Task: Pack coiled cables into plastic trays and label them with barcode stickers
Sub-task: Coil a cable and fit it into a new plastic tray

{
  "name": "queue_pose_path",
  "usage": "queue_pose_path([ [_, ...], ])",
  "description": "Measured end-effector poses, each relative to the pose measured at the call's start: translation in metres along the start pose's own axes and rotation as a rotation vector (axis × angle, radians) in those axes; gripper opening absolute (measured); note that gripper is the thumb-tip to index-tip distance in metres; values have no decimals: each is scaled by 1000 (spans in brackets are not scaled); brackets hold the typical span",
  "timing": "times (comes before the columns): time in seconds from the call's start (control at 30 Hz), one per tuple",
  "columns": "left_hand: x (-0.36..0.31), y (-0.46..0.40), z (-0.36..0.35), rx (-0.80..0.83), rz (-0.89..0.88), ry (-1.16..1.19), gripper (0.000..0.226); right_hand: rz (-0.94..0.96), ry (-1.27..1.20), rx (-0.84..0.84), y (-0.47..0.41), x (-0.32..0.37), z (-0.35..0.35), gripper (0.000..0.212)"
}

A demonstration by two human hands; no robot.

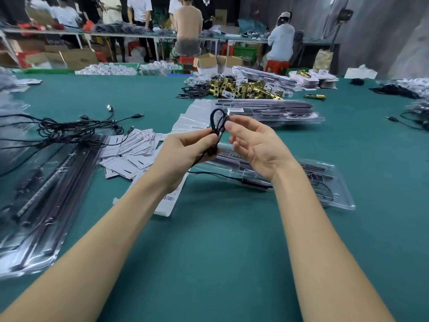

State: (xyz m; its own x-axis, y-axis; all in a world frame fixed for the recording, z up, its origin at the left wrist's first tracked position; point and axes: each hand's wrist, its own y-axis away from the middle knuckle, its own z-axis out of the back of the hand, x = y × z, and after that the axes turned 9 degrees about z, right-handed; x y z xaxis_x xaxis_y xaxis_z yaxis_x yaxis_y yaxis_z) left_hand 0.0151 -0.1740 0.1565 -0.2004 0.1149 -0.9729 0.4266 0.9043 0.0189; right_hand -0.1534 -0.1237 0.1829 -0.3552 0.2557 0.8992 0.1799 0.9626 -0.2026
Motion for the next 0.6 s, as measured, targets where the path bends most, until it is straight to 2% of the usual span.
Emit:
queue_pose_path([
  [0.17, -2, 0, 13, 142, -33, -211, 23, -19, -33, 81, 2, -4, 9, 36],
  [0.3, -5, 3, 20, 313, -21, -327, 27, 45, 188, 240, 5, 1, 15, 53],
  [0.43, -7, 4, 18, 276, 0, -302, 27, 121, 506, 362, 5, 14, 13, 40],
  [0.53, -8, 3, 19, 215, 18, -171, 21, 172, 543, 322, 5, 15, 10, 27],
  [0.6, -6, 2, 21, 176, -2, -169, 16, 176, 530, 282, 5, 11, 9, 21],
])
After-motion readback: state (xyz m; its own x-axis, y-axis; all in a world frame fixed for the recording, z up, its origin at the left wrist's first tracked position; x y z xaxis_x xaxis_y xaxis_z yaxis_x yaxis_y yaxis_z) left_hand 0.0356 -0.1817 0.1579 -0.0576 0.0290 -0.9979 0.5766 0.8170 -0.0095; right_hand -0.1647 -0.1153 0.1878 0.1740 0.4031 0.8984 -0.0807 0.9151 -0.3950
